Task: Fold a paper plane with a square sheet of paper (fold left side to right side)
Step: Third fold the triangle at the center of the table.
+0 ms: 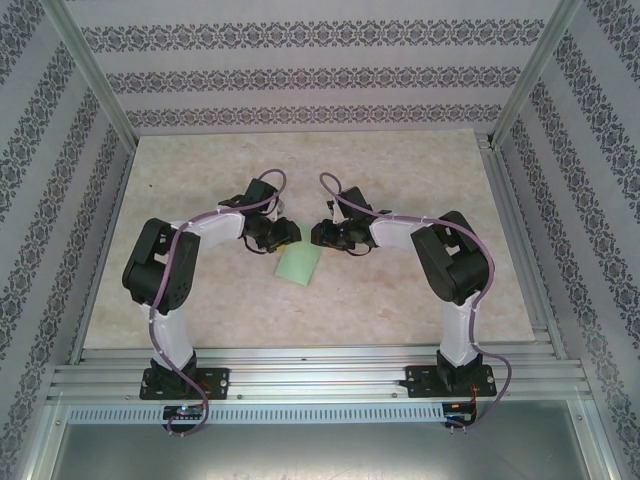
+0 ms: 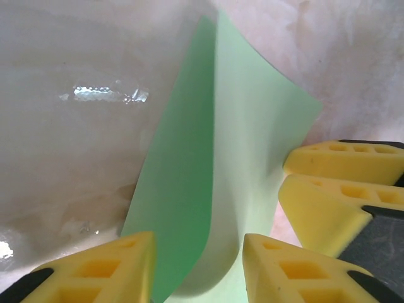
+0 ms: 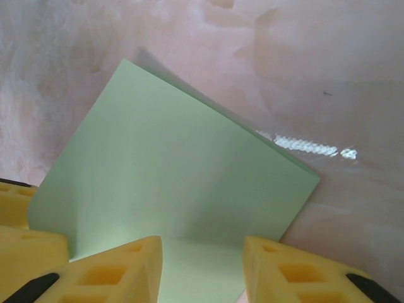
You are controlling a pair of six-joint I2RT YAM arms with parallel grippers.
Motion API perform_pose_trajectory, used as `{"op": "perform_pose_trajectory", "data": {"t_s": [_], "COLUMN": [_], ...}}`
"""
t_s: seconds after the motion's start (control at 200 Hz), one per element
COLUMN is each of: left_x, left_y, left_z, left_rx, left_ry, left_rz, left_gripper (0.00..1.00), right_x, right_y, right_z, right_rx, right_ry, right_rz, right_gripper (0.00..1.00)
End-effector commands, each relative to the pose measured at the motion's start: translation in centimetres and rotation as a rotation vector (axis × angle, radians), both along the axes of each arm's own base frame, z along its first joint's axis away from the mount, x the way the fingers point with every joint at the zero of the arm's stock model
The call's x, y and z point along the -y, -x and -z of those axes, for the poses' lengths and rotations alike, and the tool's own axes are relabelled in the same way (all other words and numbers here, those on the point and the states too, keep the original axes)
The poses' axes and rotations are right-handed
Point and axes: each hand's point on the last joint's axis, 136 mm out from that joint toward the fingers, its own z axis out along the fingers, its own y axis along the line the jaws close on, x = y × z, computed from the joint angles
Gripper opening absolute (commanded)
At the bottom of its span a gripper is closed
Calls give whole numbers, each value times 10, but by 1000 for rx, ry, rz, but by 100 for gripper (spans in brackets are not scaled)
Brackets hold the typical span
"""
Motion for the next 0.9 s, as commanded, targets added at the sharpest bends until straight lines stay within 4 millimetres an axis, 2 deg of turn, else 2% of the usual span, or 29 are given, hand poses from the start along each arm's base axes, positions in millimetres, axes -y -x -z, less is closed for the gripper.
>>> {"op": "perform_pose_trajectory", "data": {"t_s": [0.0, 0.19, 0.395, 0.545, 0.649, 0.764, 0.899], "left_x": [-5, -7, -15, -13, -9, -8, -9], "left_y": [0, 3, 11, 14, 12, 11, 13], "left_z": [-12, -16, -12, -10, -10, -10, -10], "left_rx": [32, 37, 30, 24, 24, 25, 16], "left_ry": [-9, -15, -45, -28, -3, -1, 2], "left_rz": [-2, 0, -9, -5, -6, 0, -5], "left_gripper": [42, 43, 43, 41, 35, 23, 11], "right_x": [6, 7, 7, 6, 4, 5, 6], "right_y": [-1, -1, -1, -1, -1, 0, -4], "right_z": [10, 12, 13, 12, 11, 11, -3], "right_rx": [-19, -19, -19, -18, -16, -15, 23], "right_ry": [27, 31, 36, 27, 24, 26, 19], "right_rz": [-2, -2, -4, -5, -8, -10, -11], "right_gripper": [39, 39, 40, 39, 39, 39, 41]}}
